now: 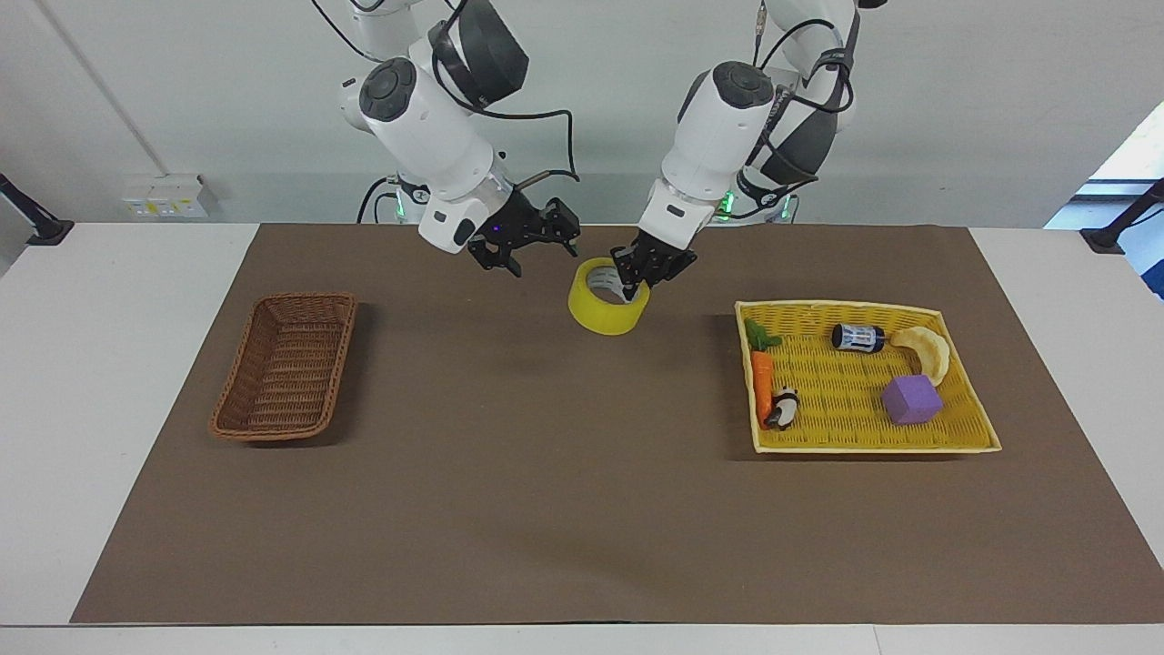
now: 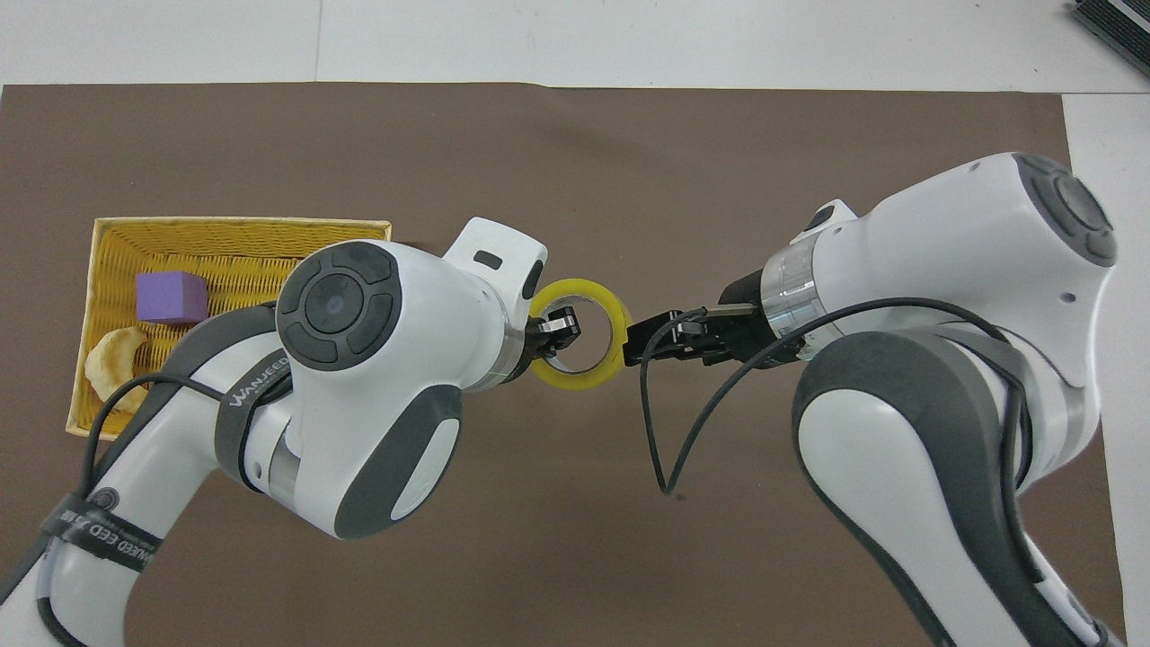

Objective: Move tape to another basket
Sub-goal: 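Grasp the tape rim with the right gripper beside the left gripper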

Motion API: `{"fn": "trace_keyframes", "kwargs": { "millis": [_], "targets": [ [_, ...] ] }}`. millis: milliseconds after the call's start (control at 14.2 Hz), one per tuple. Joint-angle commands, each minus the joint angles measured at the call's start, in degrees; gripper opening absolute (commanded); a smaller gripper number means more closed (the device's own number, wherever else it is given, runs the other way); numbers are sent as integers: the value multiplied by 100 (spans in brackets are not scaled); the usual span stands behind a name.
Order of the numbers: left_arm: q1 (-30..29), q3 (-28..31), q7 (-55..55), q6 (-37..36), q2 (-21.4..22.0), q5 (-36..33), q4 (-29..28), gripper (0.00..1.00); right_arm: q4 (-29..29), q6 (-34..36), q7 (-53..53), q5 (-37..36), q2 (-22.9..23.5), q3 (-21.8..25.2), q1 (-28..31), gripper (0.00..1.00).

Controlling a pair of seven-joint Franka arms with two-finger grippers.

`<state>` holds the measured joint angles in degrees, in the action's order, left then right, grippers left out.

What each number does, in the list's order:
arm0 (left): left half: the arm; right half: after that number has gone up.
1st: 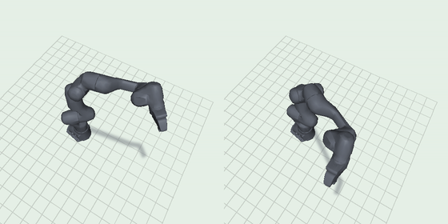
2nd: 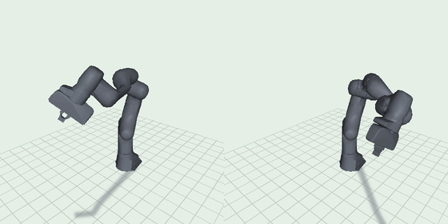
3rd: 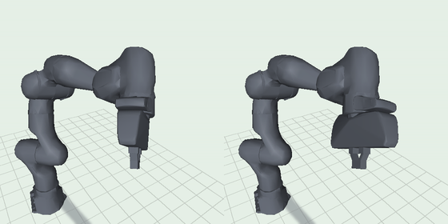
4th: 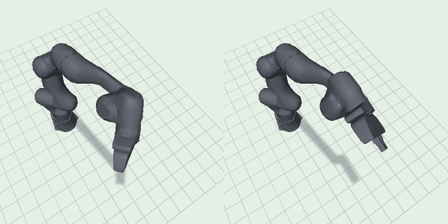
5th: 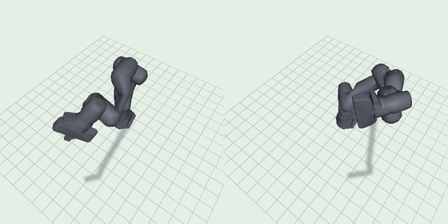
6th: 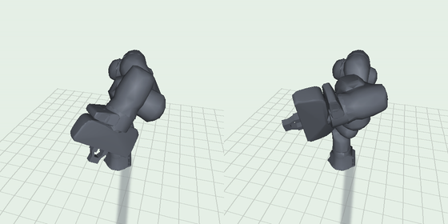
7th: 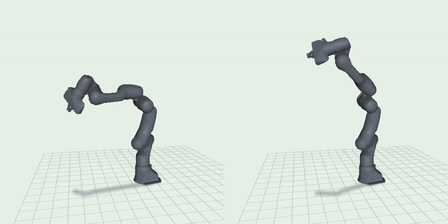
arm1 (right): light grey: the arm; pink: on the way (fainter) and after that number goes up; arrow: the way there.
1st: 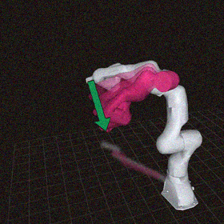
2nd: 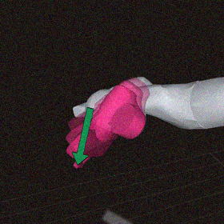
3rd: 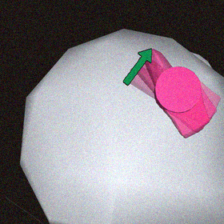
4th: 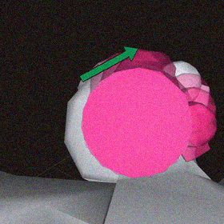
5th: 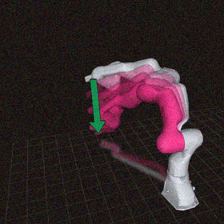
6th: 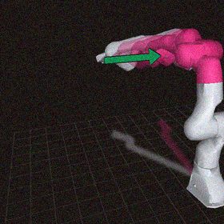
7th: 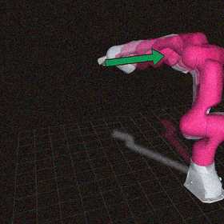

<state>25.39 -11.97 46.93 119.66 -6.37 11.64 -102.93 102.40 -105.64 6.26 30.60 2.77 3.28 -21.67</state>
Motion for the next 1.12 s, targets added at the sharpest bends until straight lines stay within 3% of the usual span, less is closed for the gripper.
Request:
{"fn": "trace_keyframes", "kwargs": {
  "millis": [0, 140, 561, 1053],
  "targets": [
    [98, -33, 324, -40, 180, 93, 115, 0, 726, -578, -720, 113, -337, -38, -4, 100],
    [98, -95, 396, -101, 198, 93, 194, 0, 1053, -895, -934, 122, -487, -38, -73, 100],
    [98, -130, 449, -119, 268, 93, 203, 0, 1002, -1073, -803, 200, -418, -38, -171, 100],
    [89, -121, 431, -66, 224, 93, 177, 0, 835, -1020, -846, 667, -400, -12, 128, 100]
  ]
}}
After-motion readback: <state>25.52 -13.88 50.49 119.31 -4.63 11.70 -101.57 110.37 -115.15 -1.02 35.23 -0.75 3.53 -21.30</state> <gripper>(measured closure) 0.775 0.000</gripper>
